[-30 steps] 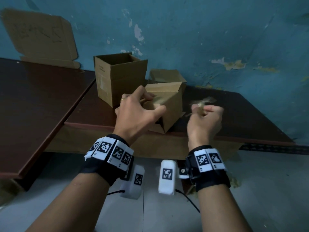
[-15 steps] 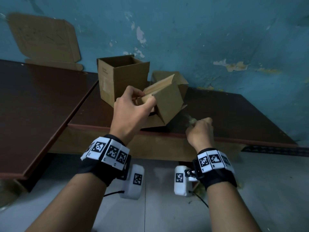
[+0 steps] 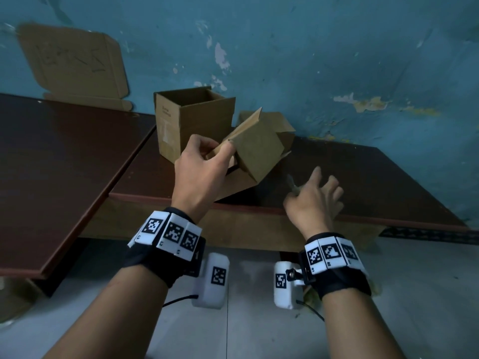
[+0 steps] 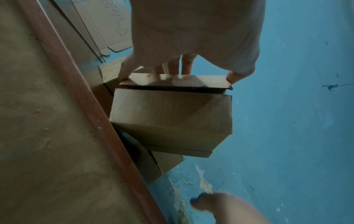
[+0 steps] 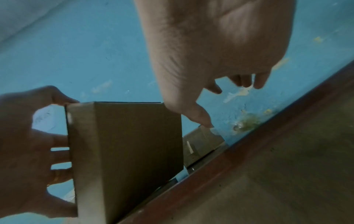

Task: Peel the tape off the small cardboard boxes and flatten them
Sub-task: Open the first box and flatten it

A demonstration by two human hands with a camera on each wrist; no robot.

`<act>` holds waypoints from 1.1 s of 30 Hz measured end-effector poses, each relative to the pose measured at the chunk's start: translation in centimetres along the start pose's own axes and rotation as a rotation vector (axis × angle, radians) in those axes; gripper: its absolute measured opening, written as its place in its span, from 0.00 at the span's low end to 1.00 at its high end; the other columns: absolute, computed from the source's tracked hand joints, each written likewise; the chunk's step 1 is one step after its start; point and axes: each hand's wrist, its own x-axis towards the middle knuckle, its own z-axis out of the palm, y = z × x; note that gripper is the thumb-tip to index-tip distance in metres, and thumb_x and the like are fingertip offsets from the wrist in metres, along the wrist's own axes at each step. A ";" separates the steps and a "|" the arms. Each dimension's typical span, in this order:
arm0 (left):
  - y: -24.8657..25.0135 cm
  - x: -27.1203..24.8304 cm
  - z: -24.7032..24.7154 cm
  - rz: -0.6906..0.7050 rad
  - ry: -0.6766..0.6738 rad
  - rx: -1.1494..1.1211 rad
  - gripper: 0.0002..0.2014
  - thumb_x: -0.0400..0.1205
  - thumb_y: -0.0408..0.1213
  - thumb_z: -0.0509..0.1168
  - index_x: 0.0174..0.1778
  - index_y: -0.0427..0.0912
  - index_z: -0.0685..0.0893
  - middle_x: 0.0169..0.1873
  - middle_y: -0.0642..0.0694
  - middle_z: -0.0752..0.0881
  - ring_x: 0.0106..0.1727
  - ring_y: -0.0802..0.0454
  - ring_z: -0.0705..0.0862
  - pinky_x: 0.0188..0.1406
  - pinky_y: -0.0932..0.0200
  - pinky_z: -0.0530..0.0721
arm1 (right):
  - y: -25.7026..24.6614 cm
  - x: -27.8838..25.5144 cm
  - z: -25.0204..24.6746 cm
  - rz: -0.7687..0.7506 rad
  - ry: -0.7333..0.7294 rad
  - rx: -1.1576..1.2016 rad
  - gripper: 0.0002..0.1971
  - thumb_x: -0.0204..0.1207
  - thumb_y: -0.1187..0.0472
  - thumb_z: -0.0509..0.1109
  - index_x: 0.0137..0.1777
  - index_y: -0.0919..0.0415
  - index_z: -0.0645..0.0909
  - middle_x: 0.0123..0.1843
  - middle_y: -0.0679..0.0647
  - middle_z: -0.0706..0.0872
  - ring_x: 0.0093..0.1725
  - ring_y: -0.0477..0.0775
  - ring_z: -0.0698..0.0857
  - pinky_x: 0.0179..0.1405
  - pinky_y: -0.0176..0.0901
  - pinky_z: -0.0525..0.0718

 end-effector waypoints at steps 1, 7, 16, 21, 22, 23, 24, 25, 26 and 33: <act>0.0 0.0 0.0 -0.008 0.008 -0.014 0.17 0.82 0.60 0.70 0.54 0.51 0.86 0.50 0.50 0.89 0.53 0.54 0.87 0.45 0.54 0.83 | -0.2 0.0 -0.3 -0.061 0.069 0.073 0.37 0.85 0.51 0.72 0.90 0.59 0.62 0.87 0.65 0.66 0.85 0.68 0.66 0.82 0.66 0.68; 0.1 0.4 -0.1 -0.090 0.050 -0.092 0.19 0.83 0.64 0.65 0.56 0.52 0.84 0.53 0.51 0.88 0.56 0.52 0.87 0.52 0.50 0.86 | -2.3 -2.2 -0.8 -0.325 -0.041 0.702 0.09 0.85 0.47 0.74 0.55 0.51 0.89 0.49 0.45 0.93 0.52 0.44 0.92 0.55 0.53 0.92; 0.5 0.0 0.6 -0.165 -0.170 -0.213 0.32 0.82 0.72 0.62 0.71 0.51 0.81 0.61 0.53 0.86 0.64 0.54 0.86 0.66 0.44 0.85 | -3.0 -3.5 0.4 -0.457 -0.039 0.796 0.34 0.76 0.47 0.84 0.79 0.49 0.74 0.71 0.42 0.86 0.72 0.40 0.84 0.72 0.49 0.87; -0.2 -0.4 1.0 -0.087 -0.251 -0.159 0.31 0.80 0.70 0.72 0.68 0.51 0.79 0.61 0.53 0.88 0.62 0.56 0.89 0.65 0.44 0.91 | -3.2 -3.5 0.7 -0.426 0.126 0.750 0.36 0.70 0.45 0.88 0.74 0.46 0.73 0.67 0.43 0.87 0.64 0.43 0.88 0.59 0.51 0.93; -0.2 -0.4 1.0 -0.065 -0.260 -0.135 0.29 0.81 0.70 0.71 0.65 0.52 0.80 0.60 0.54 0.89 0.61 0.58 0.90 0.64 0.45 0.91 | -3.2 -3.5 0.7 -0.417 0.151 0.740 0.37 0.69 0.45 0.89 0.73 0.46 0.73 0.66 0.44 0.87 0.63 0.45 0.89 0.58 0.53 0.93; -0.3 -0.5 1.0 -0.045 -0.270 -0.109 0.27 0.82 0.69 0.71 0.63 0.52 0.81 0.58 0.54 0.90 0.59 0.59 0.90 0.62 0.48 0.91 | -3.2 -3.4 0.7 -0.412 0.169 0.734 0.37 0.69 0.46 0.89 0.73 0.46 0.72 0.66 0.45 0.87 0.63 0.46 0.89 0.58 0.54 0.93; -0.3 -0.6 1.1 -0.021 -0.278 -0.082 0.25 0.83 0.68 0.70 0.61 0.51 0.82 0.55 0.55 0.91 0.56 0.60 0.90 0.59 0.52 0.91 | -3.2 -3.4 0.7 -0.411 0.182 0.724 0.38 0.68 0.46 0.89 0.73 0.46 0.72 0.67 0.45 0.87 0.64 0.47 0.89 0.59 0.53 0.93; -0.3 -0.8 1.2 0.009 -0.280 -0.057 0.24 0.83 0.67 0.70 0.59 0.50 0.82 0.54 0.55 0.92 0.54 0.62 0.91 0.54 0.56 0.90 | -3.2 -3.5 0.6 -0.415 0.196 0.714 0.38 0.68 0.46 0.89 0.73 0.48 0.72 0.67 0.46 0.87 0.64 0.47 0.89 0.58 0.52 0.93; -0.3 -1.0 1.2 0.042 -0.272 -0.027 0.23 0.84 0.65 0.70 0.58 0.49 0.83 0.52 0.55 0.92 0.52 0.64 0.91 0.50 0.61 0.89 | -3.2 -3.5 0.5 -0.415 0.207 0.705 0.38 0.68 0.47 0.90 0.73 0.49 0.72 0.67 0.46 0.87 0.64 0.47 0.89 0.58 0.52 0.93; -0.6 -0.8 0.5 0.263 -0.250 0.143 0.19 0.88 0.61 0.66 0.59 0.48 0.87 0.46 0.56 0.92 0.48 0.69 0.89 0.40 0.73 0.83 | -2.9 -3.2 0.0 -0.394 0.187 0.744 0.45 0.62 0.42 0.92 0.75 0.48 0.73 0.64 0.43 0.89 0.63 0.42 0.90 0.60 0.49 0.93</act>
